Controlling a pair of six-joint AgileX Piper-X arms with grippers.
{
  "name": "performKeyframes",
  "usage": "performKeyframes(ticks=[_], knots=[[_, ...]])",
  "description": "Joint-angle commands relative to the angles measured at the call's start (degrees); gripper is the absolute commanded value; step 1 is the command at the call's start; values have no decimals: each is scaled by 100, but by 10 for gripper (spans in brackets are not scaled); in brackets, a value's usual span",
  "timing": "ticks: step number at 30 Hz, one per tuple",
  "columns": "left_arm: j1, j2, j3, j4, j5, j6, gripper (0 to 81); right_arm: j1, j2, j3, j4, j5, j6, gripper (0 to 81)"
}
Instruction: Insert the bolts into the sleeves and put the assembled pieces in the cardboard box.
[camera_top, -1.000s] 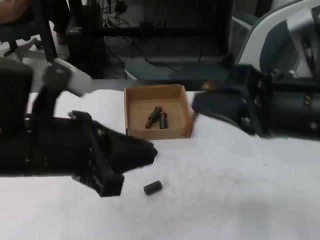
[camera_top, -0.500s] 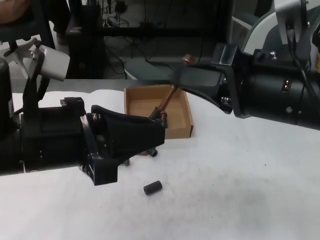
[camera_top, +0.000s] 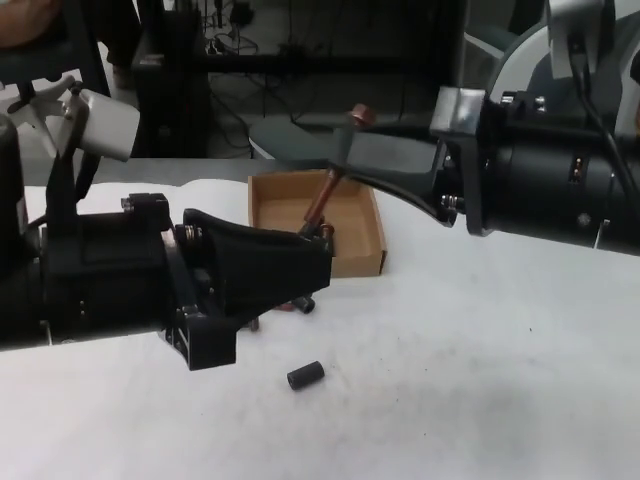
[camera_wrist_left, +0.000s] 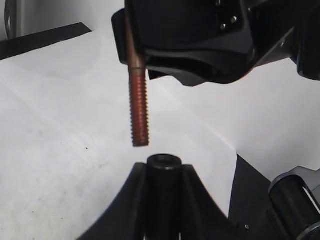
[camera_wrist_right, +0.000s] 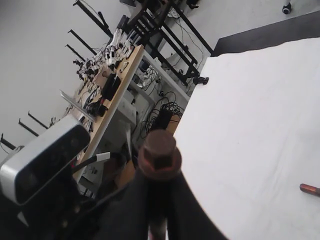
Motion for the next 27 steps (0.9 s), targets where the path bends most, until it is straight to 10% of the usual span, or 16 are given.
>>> performKeyframes(ticks=[1,27], knots=[[-14,-38,5,-214,22,44,17,-15,-18,-65,-41,-137,-225,6],[-14,-38,5,587,-16,359,17,-15,-48,-209,207,-458,-639,6]])
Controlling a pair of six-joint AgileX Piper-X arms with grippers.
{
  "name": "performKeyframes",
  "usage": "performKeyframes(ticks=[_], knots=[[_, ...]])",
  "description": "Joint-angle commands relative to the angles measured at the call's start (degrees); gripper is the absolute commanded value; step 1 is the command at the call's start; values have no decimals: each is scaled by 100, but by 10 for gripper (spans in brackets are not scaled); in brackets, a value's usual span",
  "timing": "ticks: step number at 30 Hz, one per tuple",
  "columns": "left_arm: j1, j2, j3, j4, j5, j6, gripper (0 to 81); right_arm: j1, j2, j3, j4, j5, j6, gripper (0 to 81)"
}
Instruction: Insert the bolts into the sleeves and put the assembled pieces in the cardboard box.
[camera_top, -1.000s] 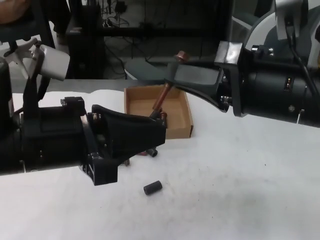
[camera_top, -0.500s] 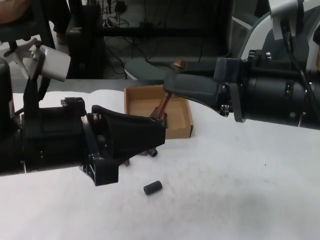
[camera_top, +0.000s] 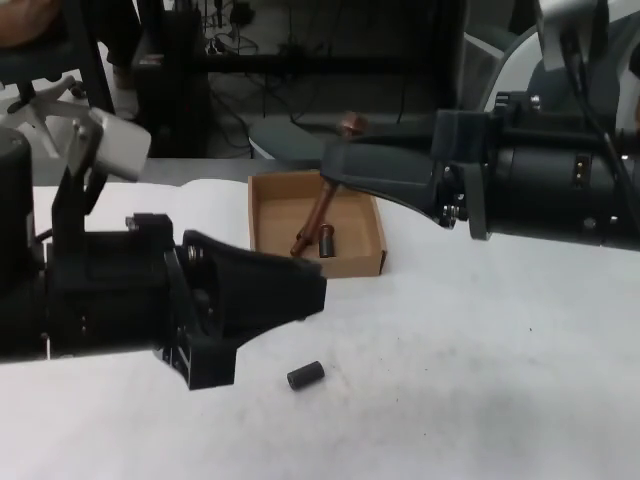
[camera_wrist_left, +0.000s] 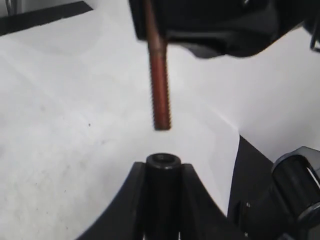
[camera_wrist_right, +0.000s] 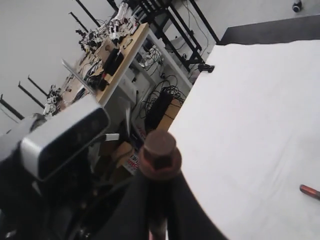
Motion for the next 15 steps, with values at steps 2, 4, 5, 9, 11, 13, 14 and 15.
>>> performKeyframes(ticks=[2,4,5,9,11,13,14,15], knots=[[-14,-38,-9,61,-20,120,17,-15,-48,-95,-9,-83,-50,6],[-14,-38,-9,61,-123,120,17,-15,-48,-93,-7,-83,-50,6],[-14,-38,-9,45,-133,120,17,-15,-48,-93,-7,-83,-50,6],[-14,-38,-9,-73,-130,107,17,-15,-48,-93,43,-83,-78,6],[-14,-38,-9,-109,-130,62,17,-15,-48,-93,112,-83,-126,6],[-14,-38,-9,-108,-130,31,17,-15,-48,-93,192,-83,-217,6],[-14,-38,-9,-108,-130,31,17,-15,-48,-93,216,-83,-229,6],[-14,-38,-9,-108,-130,31,17,-15,-48,-93,246,-83,-228,6]])
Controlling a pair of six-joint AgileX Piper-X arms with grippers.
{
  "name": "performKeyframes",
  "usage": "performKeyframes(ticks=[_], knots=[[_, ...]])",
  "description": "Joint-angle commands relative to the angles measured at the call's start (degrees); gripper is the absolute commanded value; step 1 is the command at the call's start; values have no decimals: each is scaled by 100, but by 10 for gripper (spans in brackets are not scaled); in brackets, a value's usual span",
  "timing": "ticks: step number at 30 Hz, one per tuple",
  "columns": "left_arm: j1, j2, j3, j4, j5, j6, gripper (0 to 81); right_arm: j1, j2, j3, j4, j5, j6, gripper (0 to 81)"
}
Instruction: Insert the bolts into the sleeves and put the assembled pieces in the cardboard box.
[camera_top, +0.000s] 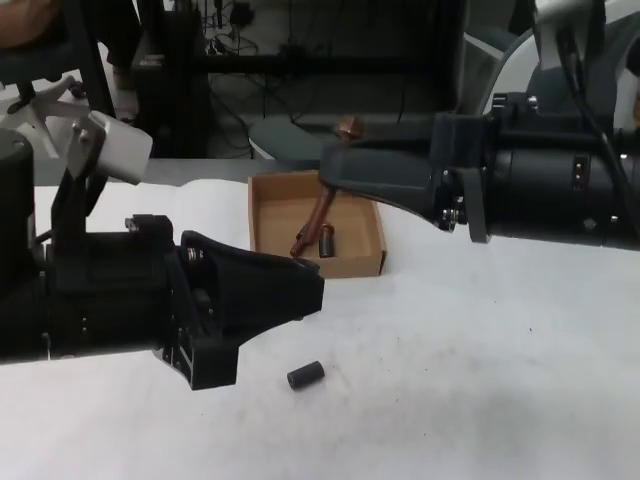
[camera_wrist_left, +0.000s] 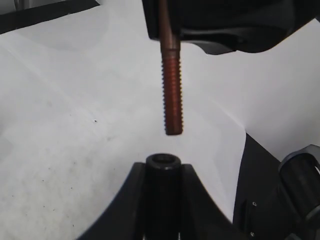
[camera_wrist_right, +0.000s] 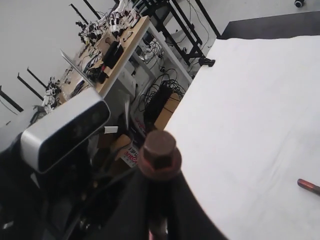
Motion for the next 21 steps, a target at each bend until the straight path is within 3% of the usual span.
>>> performKeyframes(ticks=[1,21], knots=[[-14,-38,-9,-106,-11,-17,17,-15,-48,-62,79,-42,-113,6],[-14,-38,-9,-106,-11,-67,17,-15,-48,-62,195,-42,-247,6]])
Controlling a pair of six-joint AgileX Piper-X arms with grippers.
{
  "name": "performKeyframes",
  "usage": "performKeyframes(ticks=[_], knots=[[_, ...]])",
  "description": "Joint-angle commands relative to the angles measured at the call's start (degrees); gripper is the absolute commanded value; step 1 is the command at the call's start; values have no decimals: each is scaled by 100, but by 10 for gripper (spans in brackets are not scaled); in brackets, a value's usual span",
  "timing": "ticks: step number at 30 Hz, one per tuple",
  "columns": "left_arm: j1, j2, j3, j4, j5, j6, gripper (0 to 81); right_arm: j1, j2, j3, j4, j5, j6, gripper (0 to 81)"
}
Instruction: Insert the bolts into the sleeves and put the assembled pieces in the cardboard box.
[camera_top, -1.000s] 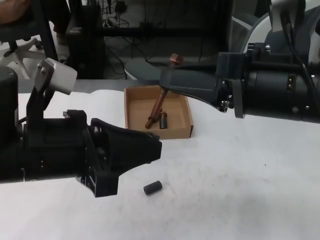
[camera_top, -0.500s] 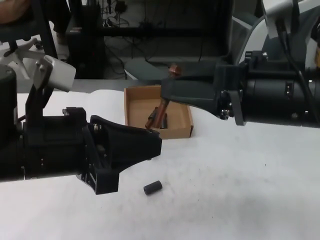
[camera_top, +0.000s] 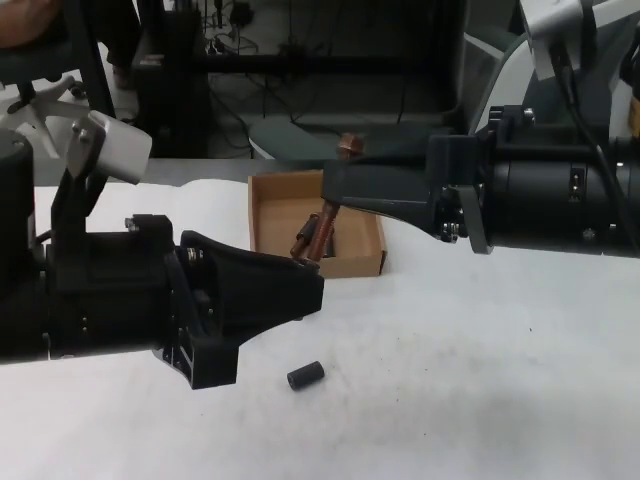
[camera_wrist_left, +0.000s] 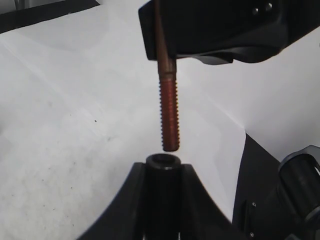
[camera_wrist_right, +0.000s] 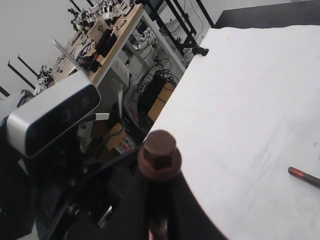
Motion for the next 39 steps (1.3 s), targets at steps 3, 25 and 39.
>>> performKeyframes(ticks=[3,25,39], knots=[[-14,-38,-17,-106,-15,-128,17,-15,-48,-62,-26,-42,-68,6],[-14,-38,-17,-524,-15,-389,17,-7,-48,-76,-67,-42,-45,6],[-14,-38,-17,-538,-117,-386,17,357,-48,-76,-64,305,-11,6]])
